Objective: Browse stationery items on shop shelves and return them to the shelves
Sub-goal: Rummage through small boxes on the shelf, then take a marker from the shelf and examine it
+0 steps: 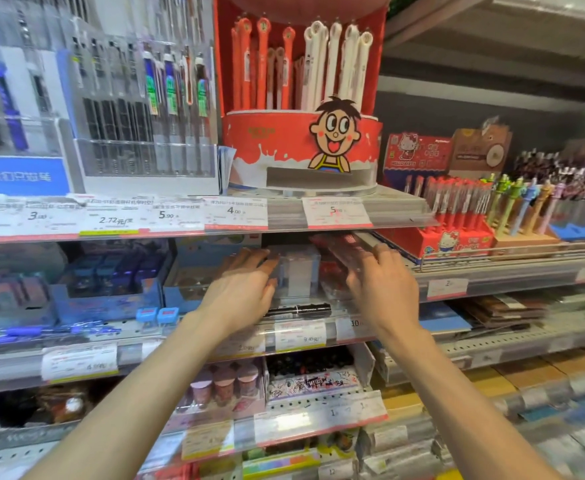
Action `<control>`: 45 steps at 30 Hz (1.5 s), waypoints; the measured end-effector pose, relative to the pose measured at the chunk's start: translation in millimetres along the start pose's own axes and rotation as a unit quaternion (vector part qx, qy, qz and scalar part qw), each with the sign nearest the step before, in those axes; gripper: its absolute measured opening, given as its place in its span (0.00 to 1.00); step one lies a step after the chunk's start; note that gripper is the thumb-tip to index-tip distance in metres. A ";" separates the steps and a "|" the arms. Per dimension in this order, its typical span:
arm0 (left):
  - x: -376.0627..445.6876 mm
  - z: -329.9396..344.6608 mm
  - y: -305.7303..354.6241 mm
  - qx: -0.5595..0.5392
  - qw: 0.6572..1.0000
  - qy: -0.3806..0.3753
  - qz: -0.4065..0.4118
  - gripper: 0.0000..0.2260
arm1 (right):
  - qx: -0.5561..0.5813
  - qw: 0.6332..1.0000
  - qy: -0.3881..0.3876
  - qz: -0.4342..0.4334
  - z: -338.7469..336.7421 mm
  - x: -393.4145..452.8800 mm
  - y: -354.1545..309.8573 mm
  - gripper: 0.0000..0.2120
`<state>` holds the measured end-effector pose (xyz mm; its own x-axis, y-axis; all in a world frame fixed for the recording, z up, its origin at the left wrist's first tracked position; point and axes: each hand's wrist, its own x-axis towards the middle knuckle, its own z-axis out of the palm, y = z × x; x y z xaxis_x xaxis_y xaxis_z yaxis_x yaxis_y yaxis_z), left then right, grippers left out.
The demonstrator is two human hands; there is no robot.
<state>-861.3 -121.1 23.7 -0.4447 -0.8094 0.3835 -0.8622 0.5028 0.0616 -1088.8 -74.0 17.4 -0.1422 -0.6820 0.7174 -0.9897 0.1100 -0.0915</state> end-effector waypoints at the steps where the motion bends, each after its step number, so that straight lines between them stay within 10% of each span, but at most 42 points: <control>1: -0.5 0.0 -0.2 0.000 1.000 0.001 0.001 0.22 | -0.017 0.999 -0.025 -0.011 2.5 1.6 -2.7 0.14; 8: -2.2 0.6 -1.1 -0.008 1.000 0.000 0.004 0.23 | 0.050 0.986 -0.147 -0.058 10.0 -1.6 3.7 0.22; 33: -9.7 1.1 -8.4 -0.049 0.998 0.025 0.016 0.22 | 0.085 0.988 -0.127 -0.018 18.3 -0.1 -5.8 0.21; 38: -28.2 -8.3 -22.8 -0.045 0.994 0.092 0.028 0.15 | 0.140 0.985 -0.083 -0.058 0.7 -2.3 3.6 0.15; 45: -44.2 -7.2 -29.2 0.015 0.995 0.024 0.094 0.18 | 0.124 0.952 -0.210 -0.187 -7.7 -8.2 -7.4 0.14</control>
<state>-814.7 -97.8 11.7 -0.5868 -0.6861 0.4301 -0.7724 0.6337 -0.0429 -1080.2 -63.7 17.5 0.2789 -0.8742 0.3976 -0.9381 -0.3364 -0.0818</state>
